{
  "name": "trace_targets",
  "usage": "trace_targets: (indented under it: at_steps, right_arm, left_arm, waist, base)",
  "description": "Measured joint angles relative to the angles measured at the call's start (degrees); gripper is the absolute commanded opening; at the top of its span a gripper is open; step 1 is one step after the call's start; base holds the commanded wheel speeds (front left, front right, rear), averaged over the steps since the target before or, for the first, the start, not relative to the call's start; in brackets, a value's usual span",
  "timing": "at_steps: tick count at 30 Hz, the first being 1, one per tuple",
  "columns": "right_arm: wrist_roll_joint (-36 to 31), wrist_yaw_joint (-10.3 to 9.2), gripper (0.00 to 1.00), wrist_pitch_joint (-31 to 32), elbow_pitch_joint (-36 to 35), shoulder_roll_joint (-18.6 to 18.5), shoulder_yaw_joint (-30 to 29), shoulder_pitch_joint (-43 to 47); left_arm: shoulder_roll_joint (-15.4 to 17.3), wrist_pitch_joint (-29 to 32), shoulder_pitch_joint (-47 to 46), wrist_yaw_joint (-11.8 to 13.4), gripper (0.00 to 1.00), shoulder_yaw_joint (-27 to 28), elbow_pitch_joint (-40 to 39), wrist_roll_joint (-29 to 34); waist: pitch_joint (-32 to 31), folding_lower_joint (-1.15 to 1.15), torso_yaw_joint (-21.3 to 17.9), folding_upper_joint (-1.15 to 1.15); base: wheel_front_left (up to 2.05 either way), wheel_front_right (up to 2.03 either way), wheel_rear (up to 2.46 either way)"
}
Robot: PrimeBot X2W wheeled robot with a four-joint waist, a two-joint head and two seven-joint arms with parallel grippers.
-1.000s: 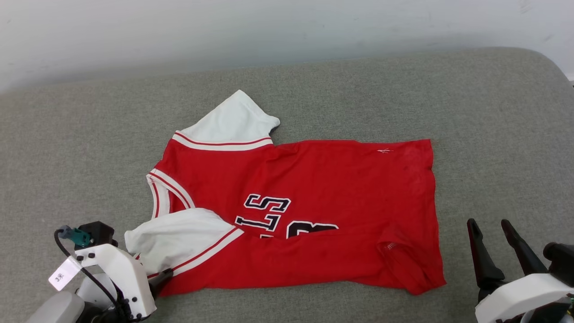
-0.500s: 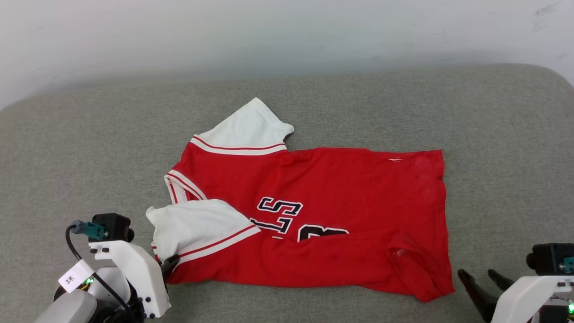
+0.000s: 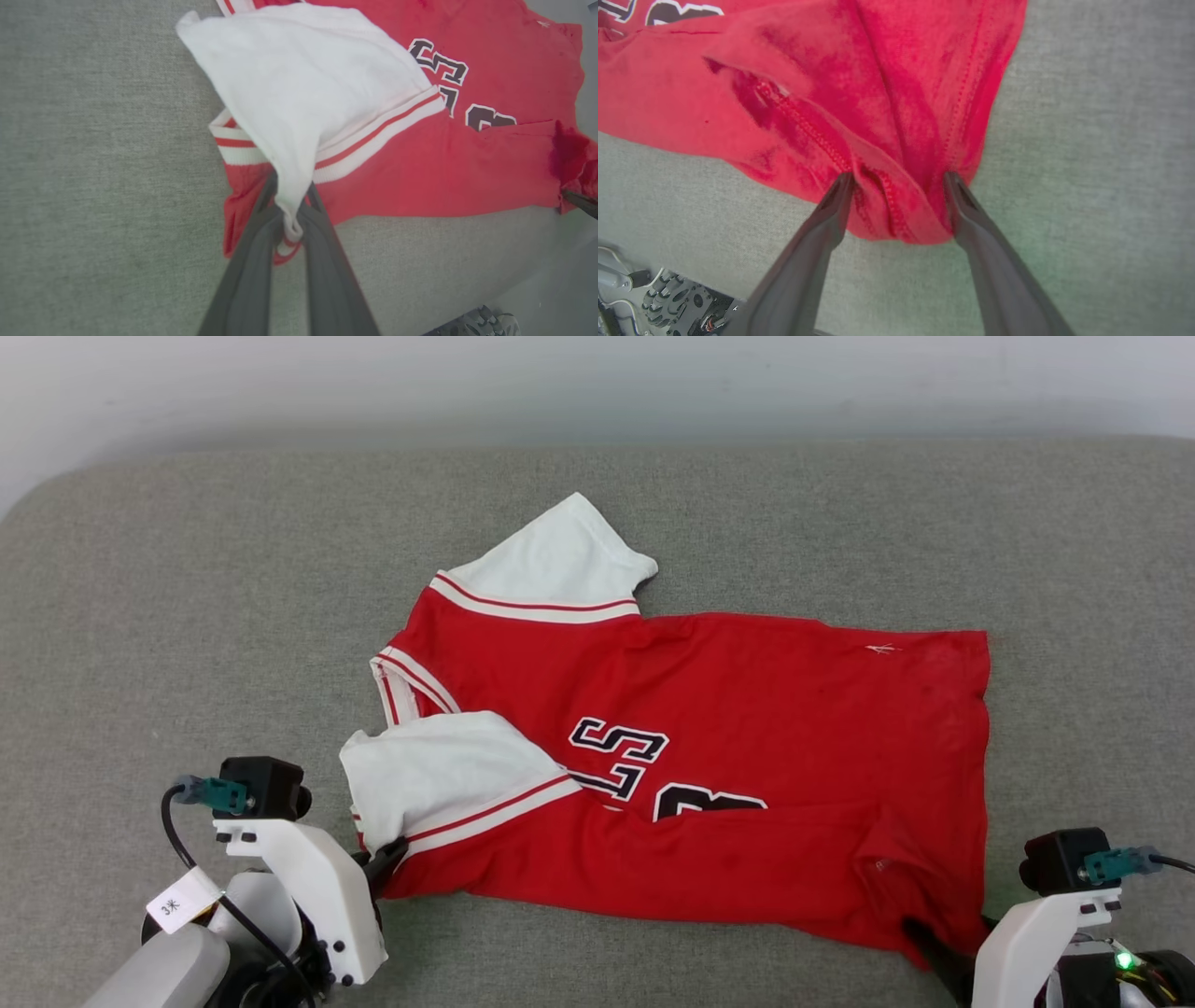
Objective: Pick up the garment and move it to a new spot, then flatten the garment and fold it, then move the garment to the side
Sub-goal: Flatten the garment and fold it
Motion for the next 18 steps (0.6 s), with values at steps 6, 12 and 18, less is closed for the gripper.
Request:
trace_targets:
  at_steps: [6, 12, 18]
  right_arm:
    - [-1.8, 0.07, 1.00, -1.5, 5.9, 0.6, -0.1, -1.7]
    - [-0.2, -0.01, 0.00, -0.9, 8.3, 0.2, 1.1, -3.3]
    - [1.6, 0.00, 0.00, -1.2, 6.6, -0.9, 2.3, -3.0]
  left_arm:
    - [-0.3, -0.9, -0.1, -0.2, 0.00, -0.1, 0.4, 0.1]
    - [-0.8, -2.4, -0.1, -0.6, 0.00, -0.2, 0.9, 0.5]
    - [-0.6, -3.5, 1.9, -0.5, 0.00, -0.3, 0.5, 0.6]
  waist:
    - [1.5, 0.00, 0.5, 0.00]
    - [0.9, 0.00, 0.4, 0.00]
    - [-2.0, 0.00, 0.5, 0.00]
  base:
    - [0.00, 0.00, 0.00]
    - [0.00, 0.00, 0.00]
    - [0.00, 0.00, 0.00]
